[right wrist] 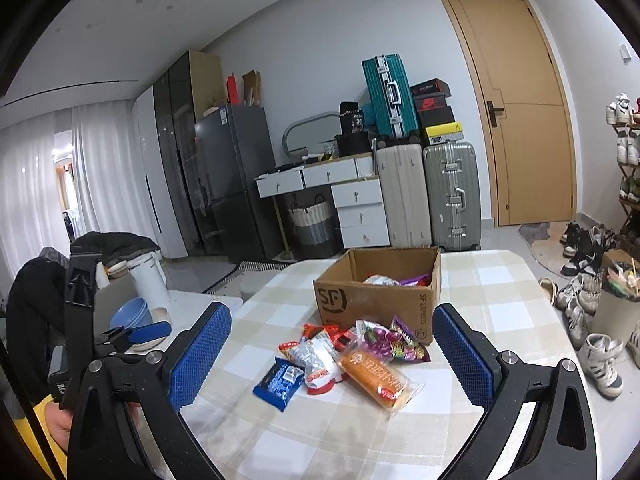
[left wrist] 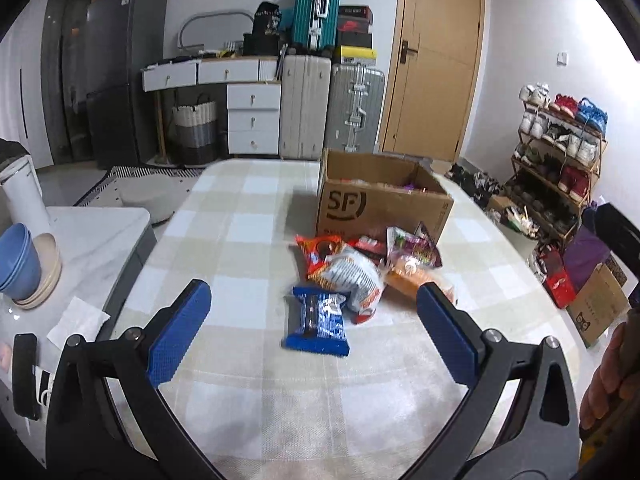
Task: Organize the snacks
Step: 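Withdraw both tools from the box toward the remaining snacks, then grasp the blue cookie pack with the left tool while the right tool grasps the orange cake bar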
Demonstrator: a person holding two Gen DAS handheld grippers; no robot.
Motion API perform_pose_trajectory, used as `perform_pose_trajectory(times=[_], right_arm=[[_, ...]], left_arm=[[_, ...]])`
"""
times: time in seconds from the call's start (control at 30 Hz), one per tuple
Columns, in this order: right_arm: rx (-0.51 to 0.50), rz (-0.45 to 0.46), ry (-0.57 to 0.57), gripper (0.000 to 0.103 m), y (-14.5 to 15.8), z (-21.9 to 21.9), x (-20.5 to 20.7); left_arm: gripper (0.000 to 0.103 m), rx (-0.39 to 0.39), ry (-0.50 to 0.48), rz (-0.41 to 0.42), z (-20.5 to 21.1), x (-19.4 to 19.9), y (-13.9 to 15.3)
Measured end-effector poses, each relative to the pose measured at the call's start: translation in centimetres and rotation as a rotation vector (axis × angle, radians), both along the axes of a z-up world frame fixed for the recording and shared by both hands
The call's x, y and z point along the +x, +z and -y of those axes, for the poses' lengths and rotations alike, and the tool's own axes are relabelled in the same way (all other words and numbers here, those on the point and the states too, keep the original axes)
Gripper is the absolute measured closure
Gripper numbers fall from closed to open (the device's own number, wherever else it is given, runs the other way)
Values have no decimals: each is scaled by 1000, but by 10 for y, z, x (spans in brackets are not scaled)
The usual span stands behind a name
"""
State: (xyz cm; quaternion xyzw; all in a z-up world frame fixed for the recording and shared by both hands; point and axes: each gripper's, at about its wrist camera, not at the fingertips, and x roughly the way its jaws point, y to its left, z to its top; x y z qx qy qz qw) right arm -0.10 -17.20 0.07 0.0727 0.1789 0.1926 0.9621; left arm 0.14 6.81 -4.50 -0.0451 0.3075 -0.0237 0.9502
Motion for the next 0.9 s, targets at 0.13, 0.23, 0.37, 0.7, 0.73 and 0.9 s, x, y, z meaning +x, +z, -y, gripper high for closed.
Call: perform_pose_trajectory(times=[0.13, 0.23, 0.37, 0.7, 0.73, 0.9], right_arm=[[-6, -32, 13, 1, -17, -3, 11], [-1, -58, 17, 1, -27, -3, 21], [7, -98, 16, 1, -44, -2, 36], [-23, -180, 45, 1, -84, -8, 69], [-25, -185, 47, 1, -87, -9, 72], [-21, -214, 57, 1, -102, -9, 87]], left_arm=[[1, -8, -3, -49, 0, 16, -22], [1, -11, -6, -84, 1, 32, -40], [1, -2, -4, -128, 2, 54, -66], [1, 5, -25, -200, 5, 97, -103], [1, 10, -23, -205, 5, 100, -105], [1, 26, -28, -252, 6, 122, -125]])
